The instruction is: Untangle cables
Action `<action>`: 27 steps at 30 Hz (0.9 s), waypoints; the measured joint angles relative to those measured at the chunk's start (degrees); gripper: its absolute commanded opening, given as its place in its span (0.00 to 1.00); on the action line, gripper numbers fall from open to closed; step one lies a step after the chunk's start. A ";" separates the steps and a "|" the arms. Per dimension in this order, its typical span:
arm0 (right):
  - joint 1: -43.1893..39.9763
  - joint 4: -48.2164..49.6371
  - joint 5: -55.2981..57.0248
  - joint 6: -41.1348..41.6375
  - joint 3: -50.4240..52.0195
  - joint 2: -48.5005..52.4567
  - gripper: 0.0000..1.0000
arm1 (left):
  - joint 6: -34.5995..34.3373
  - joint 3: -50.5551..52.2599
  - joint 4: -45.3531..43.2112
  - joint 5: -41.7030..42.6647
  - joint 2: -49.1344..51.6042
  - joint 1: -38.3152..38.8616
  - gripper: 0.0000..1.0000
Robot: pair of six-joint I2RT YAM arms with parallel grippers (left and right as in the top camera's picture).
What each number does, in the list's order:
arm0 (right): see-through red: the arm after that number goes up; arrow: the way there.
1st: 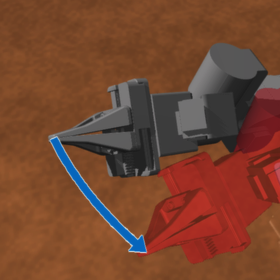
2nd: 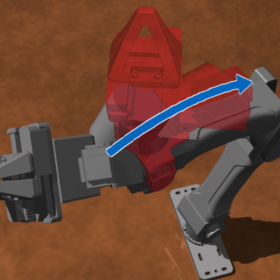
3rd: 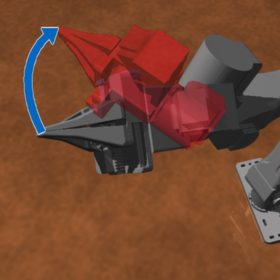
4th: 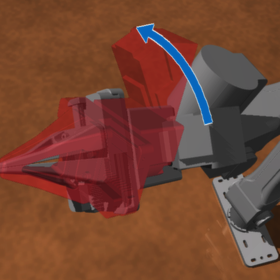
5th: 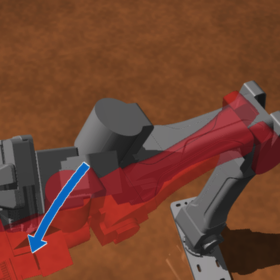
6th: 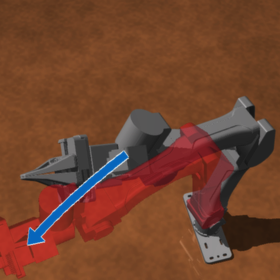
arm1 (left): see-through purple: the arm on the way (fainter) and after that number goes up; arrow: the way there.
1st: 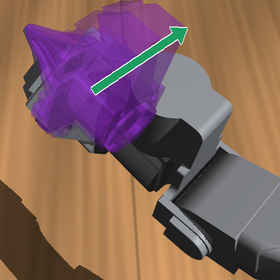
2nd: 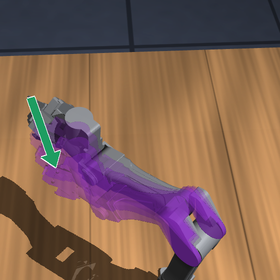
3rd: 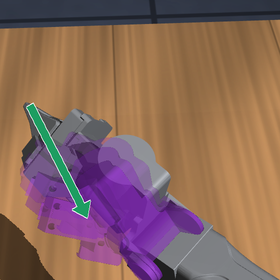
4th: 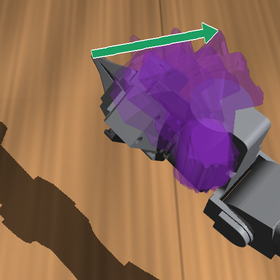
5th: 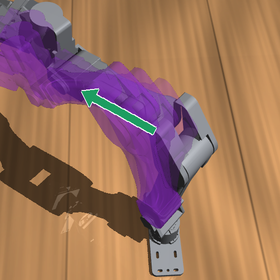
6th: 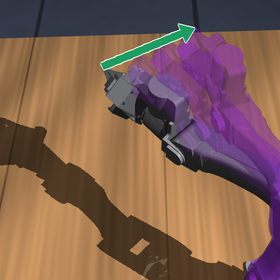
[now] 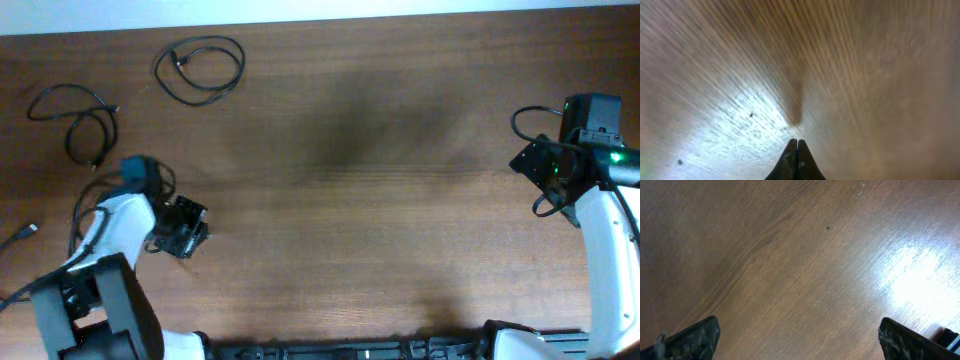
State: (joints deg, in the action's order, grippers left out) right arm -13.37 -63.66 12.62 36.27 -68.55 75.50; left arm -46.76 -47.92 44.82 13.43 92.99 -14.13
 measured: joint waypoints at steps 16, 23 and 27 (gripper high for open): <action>0.00 -0.02 0.02 0.00 0.00 0.00 0.99 | 14.93 0.20 2.05 -6.51 -28.48 17.94 0.20; 0.00 0.00 0.02 -0.02 0.00 0.00 0.99 | 36.15 0.35 -0.02 -6.19 -54.49 17.94 0.99; 0.00 0.00 0.02 0.00 0.00 0.00 0.99 | 41.20 0.35 -0.02 -6.19 -58.49 17.94 0.99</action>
State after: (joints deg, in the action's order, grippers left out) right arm -13.37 -63.66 12.64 36.27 -68.55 75.50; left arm -5.56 -47.57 44.80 7.25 34.50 3.81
